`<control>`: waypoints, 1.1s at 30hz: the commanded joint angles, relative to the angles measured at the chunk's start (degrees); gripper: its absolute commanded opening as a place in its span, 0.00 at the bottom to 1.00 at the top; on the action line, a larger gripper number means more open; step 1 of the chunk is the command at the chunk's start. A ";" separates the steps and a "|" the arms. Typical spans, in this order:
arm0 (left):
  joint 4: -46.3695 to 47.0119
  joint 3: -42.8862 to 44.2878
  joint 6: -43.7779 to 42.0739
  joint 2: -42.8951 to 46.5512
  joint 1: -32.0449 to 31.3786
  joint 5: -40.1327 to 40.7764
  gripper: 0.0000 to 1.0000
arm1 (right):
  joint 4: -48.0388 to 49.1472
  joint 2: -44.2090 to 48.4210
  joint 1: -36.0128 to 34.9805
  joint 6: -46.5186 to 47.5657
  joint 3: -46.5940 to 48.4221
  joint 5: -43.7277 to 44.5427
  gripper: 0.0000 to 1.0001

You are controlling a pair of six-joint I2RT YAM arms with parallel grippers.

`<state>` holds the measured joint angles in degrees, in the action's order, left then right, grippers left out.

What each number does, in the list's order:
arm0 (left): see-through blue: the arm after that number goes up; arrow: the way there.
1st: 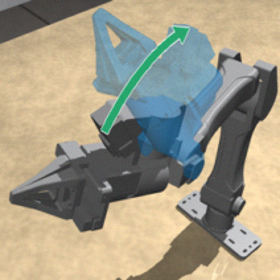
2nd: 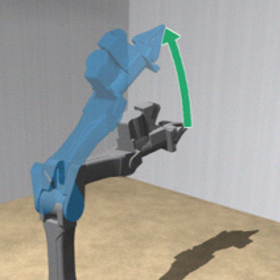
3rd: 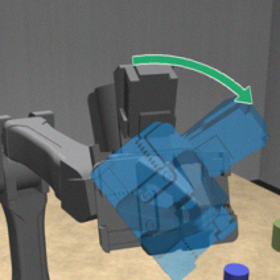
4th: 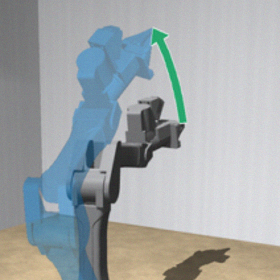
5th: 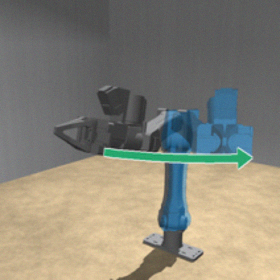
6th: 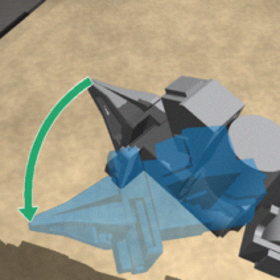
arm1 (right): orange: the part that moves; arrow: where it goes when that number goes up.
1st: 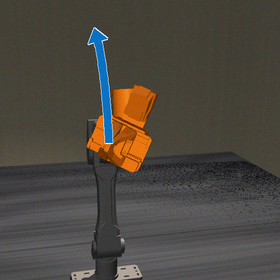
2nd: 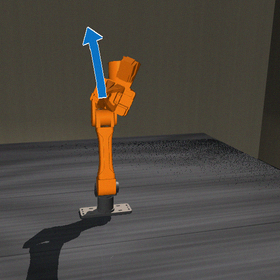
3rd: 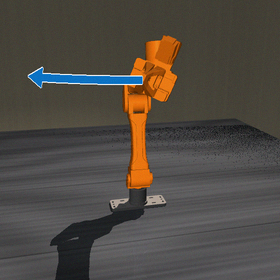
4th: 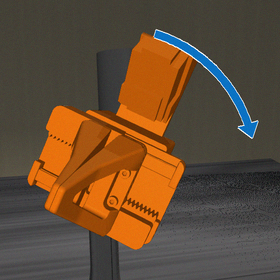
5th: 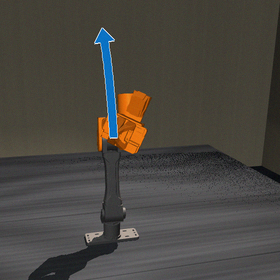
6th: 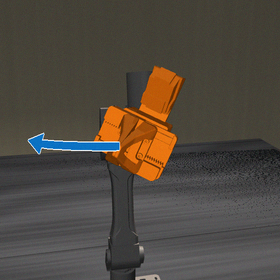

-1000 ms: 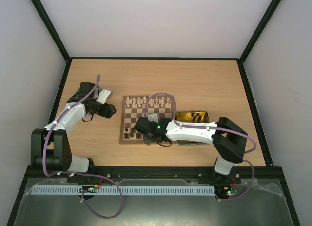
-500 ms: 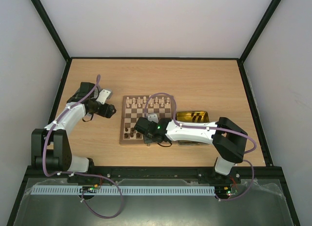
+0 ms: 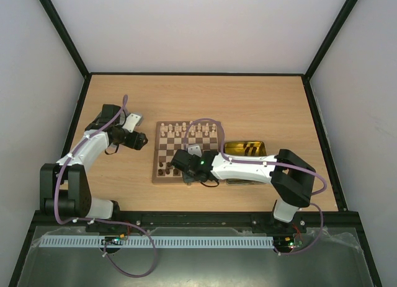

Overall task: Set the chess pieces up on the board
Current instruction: Place the chess piece on the chessboard.

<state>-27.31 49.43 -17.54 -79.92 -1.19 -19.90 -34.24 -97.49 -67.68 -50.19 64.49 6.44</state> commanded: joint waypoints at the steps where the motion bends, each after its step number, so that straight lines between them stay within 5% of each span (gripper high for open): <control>1: -0.03 -0.83 -0.39 0.42 0.40 -0.23 0.79 | -1.96 1.34 -0.61 -0.85 -1.24 1.37 0.02; 11: -0.01 -0.83 -0.41 0.40 0.40 -0.23 0.79 | -1.91 1.03 -0.61 -0.62 -1.22 1.20 0.02; 18: -0.02 -0.80 -0.39 0.40 0.40 -0.24 0.79 | -2.59 1.06 -0.61 -0.56 -0.24 1.76 0.14; 33: -0.03 -0.78 -0.39 0.33 0.40 -0.29 0.79 | -3.38 0.73 -0.61 -0.34 1.28 2.31 0.19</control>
<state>-27.31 49.43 -17.54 -79.92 -1.19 -19.90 -35.09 -97.38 -67.85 -50.35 64.42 6.66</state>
